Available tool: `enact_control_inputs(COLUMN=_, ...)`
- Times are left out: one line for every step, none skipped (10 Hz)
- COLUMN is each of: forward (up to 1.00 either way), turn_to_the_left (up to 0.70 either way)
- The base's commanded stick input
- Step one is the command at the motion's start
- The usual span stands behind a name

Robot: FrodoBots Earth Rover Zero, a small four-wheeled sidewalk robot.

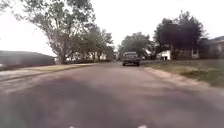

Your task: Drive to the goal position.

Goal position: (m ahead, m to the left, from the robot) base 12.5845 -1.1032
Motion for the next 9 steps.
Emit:
enact_control_inputs(forward=1.00, turn_to_the_left=0.00)
enact_control_inputs(forward=1.00, turn_to_the_left=0.00)
enact_control_inputs(forward=1.00, turn_to_the_left=0.00)
enact_control_inputs(forward=1.00, turn_to_the_left=0.00)
enact_control_inputs(forward=1.00, turn_to_the_left=0.00)
enact_control_inputs(forward=1.00, turn_to_the_left=0.00)
enact_control_inputs(forward=1.00, turn_to_the_left=0.00)
enact_control_inputs(forward=1.00, turn_to_the_left=0.00)
enact_control_inputs(forward=1.00, turn_to_the_left=0.00)
